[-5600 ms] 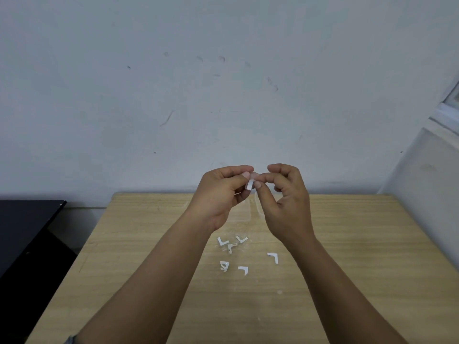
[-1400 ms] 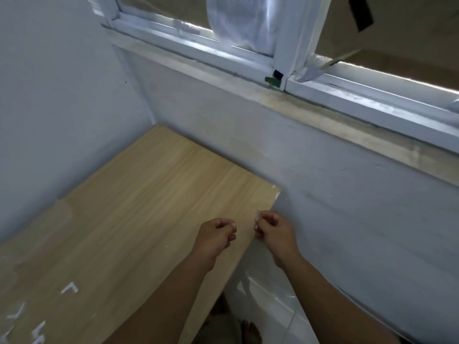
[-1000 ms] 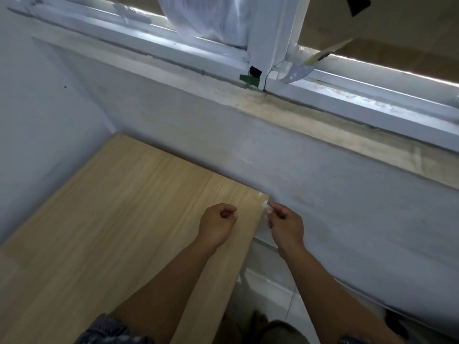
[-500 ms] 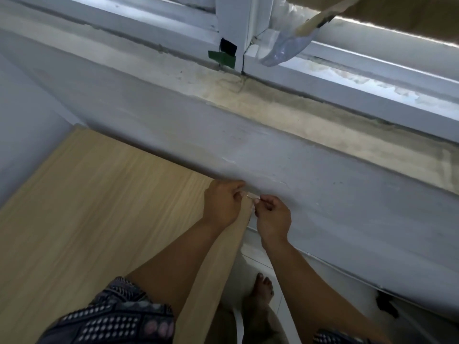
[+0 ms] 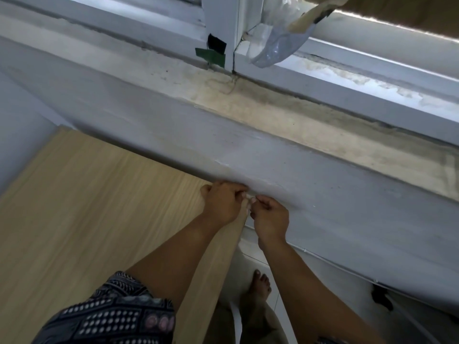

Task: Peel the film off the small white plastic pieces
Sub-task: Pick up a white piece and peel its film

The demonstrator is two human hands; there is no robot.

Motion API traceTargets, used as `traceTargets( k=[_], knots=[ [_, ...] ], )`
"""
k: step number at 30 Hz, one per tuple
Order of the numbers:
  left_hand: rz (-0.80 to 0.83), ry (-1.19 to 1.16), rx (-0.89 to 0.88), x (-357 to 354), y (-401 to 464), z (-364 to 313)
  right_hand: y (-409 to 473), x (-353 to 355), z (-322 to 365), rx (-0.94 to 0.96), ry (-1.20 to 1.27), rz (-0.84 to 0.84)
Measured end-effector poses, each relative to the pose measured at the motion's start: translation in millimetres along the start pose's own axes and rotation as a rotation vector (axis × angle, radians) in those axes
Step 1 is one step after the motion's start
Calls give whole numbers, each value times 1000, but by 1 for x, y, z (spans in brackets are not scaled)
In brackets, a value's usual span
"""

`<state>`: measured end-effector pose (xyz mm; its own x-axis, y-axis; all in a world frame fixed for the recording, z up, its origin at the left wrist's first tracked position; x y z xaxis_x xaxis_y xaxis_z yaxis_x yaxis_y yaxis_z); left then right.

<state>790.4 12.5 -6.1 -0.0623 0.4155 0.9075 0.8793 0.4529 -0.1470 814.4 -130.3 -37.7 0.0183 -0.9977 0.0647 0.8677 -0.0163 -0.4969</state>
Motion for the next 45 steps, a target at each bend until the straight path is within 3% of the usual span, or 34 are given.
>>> traceTargets(
  k=[13, 20, 27, 31, 35, 42, 45],
  knots=[
    [53, 80, -7, -4, 5, 2, 1, 0, -7, 1, -27, 22],
    [51, 99, -1, -4, 5, 3, 0, 2, 1, 100, -215, 140],
    [124, 170, 85, -5, 7, 5, 4, 3, -4, 13, -236, 135],
    [161, 187, -10, -4, 0, 5, -2, 4, -3, 12, -262, 150],
    [101, 193, -165, -2, -27, 12, -19, 14, 3, 100, -368, 100],
    [80, 216, -18, 7, -80, 38, -56, 14, 13, 418, -695, 213],
    [-15, 211, -11, 21, -106, 54, -76, 5, 17, 561, -846, 329]
  ],
)
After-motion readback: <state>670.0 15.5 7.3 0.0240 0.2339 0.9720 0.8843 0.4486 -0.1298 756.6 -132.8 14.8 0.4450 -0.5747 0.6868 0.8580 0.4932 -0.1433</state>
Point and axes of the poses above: each hand's wrist, its own y-axis towards the middle knuckle, its own x-axis out of the back of the hand, z = x × y, the point moved 5 cm from there along y, towards the middle knuckle, and after that the axes turned 10 degrees about y, right-handed, at the moved point
